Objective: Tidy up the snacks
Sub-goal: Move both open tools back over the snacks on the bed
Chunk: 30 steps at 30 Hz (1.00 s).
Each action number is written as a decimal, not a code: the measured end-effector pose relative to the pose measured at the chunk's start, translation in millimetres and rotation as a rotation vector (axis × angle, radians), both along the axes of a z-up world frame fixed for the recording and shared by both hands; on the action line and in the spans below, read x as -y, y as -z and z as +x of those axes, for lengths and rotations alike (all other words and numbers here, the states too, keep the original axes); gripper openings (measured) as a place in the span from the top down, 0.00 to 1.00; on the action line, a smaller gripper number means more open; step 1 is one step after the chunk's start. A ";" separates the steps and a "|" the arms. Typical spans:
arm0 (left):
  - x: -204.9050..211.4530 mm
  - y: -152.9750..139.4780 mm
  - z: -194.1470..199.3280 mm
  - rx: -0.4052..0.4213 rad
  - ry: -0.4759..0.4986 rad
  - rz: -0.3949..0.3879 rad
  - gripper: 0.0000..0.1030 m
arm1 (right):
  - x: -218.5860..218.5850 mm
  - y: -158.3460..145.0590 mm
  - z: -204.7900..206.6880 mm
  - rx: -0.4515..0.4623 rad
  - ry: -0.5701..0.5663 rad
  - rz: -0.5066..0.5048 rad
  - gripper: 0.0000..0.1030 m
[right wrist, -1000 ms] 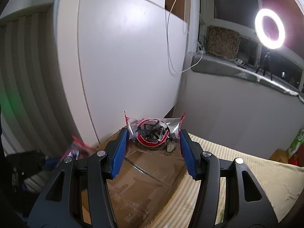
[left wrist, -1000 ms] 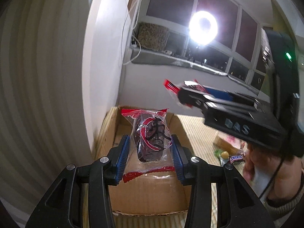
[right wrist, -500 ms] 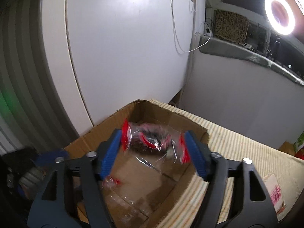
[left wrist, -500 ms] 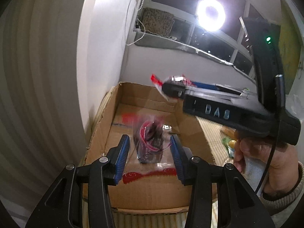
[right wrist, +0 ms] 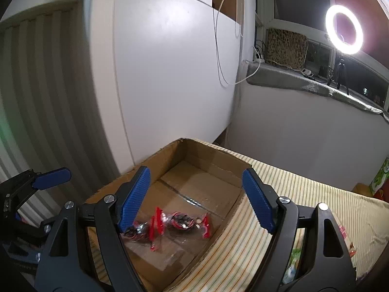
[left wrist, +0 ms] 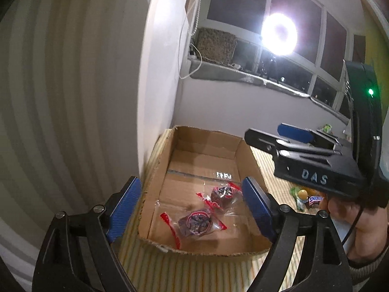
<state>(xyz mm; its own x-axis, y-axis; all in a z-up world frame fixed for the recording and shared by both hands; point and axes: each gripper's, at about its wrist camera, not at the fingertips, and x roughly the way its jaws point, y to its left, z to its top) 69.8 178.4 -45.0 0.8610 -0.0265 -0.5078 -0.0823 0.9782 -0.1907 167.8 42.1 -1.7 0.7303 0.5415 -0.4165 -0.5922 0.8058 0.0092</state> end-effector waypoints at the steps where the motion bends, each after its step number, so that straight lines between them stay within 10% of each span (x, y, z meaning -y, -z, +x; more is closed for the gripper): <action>1: -0.9 -2.1 -3.9 0.004 -0.008 0.000 0.17 | 1.1 -0.6 -3.3 0.001 -0.003 0.005 0.22; 14: 38.4 -14.5 -17.8 -0.001 -0.015 0.059 0.17 | 81.5 10.5 -26.4 -0.007 0.047 0.092 0.22; 30: 221.3 -3.9 22.2 -0.026 0.289 0.171 0.17 | 347.9 67.8 -51.2 -0.102 0.521 0.164 0.22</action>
<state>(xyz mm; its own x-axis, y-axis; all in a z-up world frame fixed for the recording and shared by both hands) 92.0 -43.0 -41.1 0.8169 -0.1804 -0.5478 0.2007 0.9794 -0.0232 116.5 -305.8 -69.6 0.8793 0.1834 -0.4396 -0.1055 0.9750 0.1956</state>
